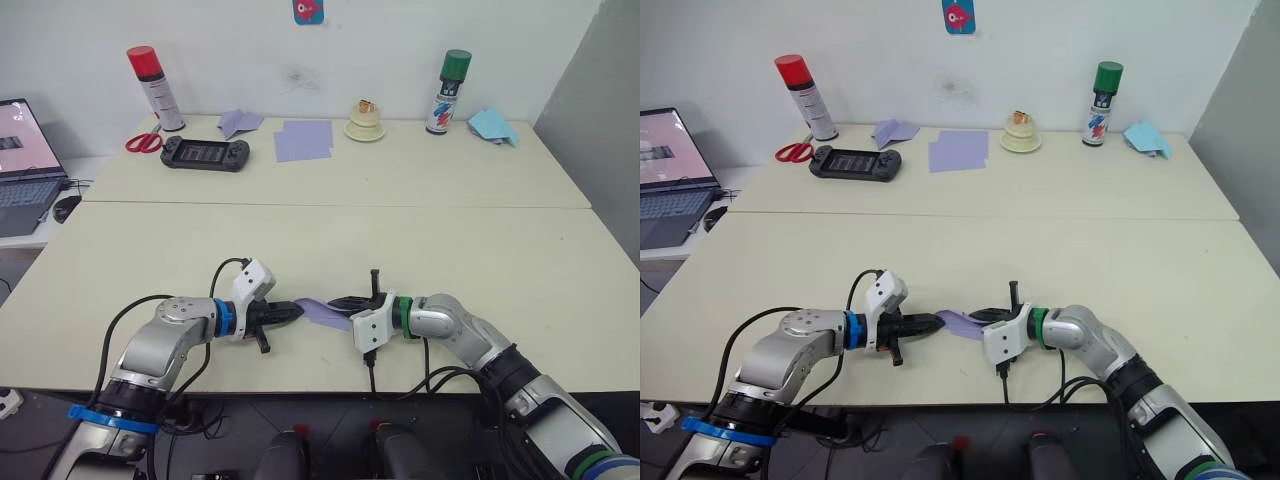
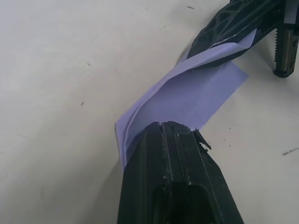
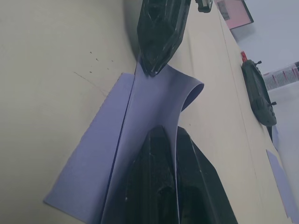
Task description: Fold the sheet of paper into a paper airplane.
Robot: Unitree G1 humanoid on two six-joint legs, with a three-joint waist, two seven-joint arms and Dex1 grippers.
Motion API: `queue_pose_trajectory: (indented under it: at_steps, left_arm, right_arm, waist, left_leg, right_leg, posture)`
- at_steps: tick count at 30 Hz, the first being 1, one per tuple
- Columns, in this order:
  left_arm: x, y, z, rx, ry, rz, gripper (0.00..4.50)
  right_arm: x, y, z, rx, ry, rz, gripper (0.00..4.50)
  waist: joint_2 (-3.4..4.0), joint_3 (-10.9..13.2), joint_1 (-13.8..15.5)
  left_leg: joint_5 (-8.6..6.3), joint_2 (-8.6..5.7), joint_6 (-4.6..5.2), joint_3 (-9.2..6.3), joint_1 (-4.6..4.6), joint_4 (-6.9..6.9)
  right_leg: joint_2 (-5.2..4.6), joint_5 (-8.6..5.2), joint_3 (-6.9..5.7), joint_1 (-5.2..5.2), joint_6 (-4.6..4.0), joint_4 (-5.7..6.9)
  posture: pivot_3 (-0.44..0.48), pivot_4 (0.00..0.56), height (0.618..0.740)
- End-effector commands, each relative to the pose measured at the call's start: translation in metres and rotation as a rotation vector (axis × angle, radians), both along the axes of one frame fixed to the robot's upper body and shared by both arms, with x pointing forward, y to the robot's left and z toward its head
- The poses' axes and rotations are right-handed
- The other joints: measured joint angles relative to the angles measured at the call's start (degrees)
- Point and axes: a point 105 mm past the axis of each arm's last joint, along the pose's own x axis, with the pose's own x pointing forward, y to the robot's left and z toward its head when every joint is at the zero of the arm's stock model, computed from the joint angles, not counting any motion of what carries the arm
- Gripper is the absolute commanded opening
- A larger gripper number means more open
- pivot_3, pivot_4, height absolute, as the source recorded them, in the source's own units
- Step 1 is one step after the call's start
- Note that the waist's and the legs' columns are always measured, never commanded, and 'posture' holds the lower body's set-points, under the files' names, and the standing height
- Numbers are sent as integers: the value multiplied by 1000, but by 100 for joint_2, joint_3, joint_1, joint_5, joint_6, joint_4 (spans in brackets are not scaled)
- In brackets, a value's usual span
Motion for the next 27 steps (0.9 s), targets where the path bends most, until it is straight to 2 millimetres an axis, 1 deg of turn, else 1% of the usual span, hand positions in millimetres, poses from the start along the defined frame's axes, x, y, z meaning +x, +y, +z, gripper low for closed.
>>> queue_pose_trajectory:
  at_steps: [1, 3, 5, 8, 10, 12, 14, 15, 18, 19, 23, 27]
  left_arm:
    - [-2, -3, 22, -33, -10, -56, 0]
    - [3, -6, 41, -62, -40, -75, 0]
    - [7, -13, 60, -117, -62, -100, 0]
    - [11, -26, 77, -176, -81, -124, 0]
    - [12, -37, 79, -181, -93, -146, 0]
    - [13, -46, 70, -153, -100, -154, 0]
    - [14, -50, 60, -124, -99, -156, 0]
    - [14, -50, 56, -113, -97, -158, 0]
    - [11, -46, 29, -28, -91, -159, 0]
    - [11, -44, 24, -9, -93, -161, 0]
    - [11, -35, 17, 29, -99, -157, 0]
    - [15, -33, 14, 35, -105, -141, 0]
  right_arm:
    - [-4, -13, -36, -140, 48, -29, 13]
    - [-5, -13, -36, -141, 43, -28, 13]
    - [-4, -12, -36, -141, 34, -27, 13]
    - [-4, -12, -35, -142, 25, -26, 13]
    - [-3, -11, -34, -142, 21, -25, 13]
    - [-2, -11, -33, -141, 15, -25, 13]
    - [-2, -11, -33, -140, 13, -24, 13]
    - [-2, -11, -33, -140, 13, -25, 13]
    - [-3, -12, -34, -142, 17, -24, 13]
    - [-3, -13, -34, -143, 17, -23, 13]
    - [-4, -13, -34, -153, 13, -13, 13]
    - [-6, -11, -33, -166, -4, 12, 13]
  waist:
    - [0, 0, 0]
    - [-7, 2, 16]
    - [-25, -6, 25]
    - [-31, -12, 10]
    - [-32, -13, 0]
    - [-32, -13, -7]
    - [-32, -12, -9]
    - [-32, -12, -10]
    - [-32, -12, -18]
    - [-32, -12, -18]
    - [-35, -15, 12]
    - [-35, -15, 12]
  left_leg:
    - [0, 0, 0, 0, 0, -1]
    - [0, 0, 0, -1, -1, -1]
    - [0, 0, 0, -5, -2, 0]
    - [0, 0, -1, -2, 0, 0]
    - [0, 0, -1, 1, 1, 0]
    - [1, 0, -1, 1, 1, -1]
    - [1, 1, -1, 0, 1, -2]
    - [1, 1, -1, 0, 1, -2]
    - [1, 2, -1, 2, 2, -6]
    - [1, 2, -1, 2, 4, -8]
    - [1, 2, -1, -1, 4, -11]
    - [1, 2, -1, 1, 4, -11]
  right_leg:
    - [0, -1, 0, 0, -1, 0]
    - [0, -1, -2, 0, -1, 0]
    - [1, -1, -6, 0, 0, 0]
    - [2, -2, -2, 2, 0, -1]
    - [2, -2, 1, 2, 0, -4]
    - [2, -2, 2, 2, 0, -4]
    - [3, -2, 1, 2, 0, -3]
    - [4, -2, 2, 1, 0, -3]
    - [4, -2, 5, 0, 0, -3]
    - [4, -2, 5, 0, 0, -3]
    - [4, -3, 3, 0, -2, -5]
    - [4, -4, 4, 0, -3, -5]
  posture:
    - [0, 150, 740]
    - [0, 150, 740]
    - [0, 150, 740]
    - [0, 150, 740]
    - [0, 150, 740]
    - [0, 150, 740]
    - [0, 150, 740]
    - [0, 150, 740]
    - [0, 150, 740]
    - [0, 150, 740]
    - [0, 150, 740]
    - [0, 150, 740]
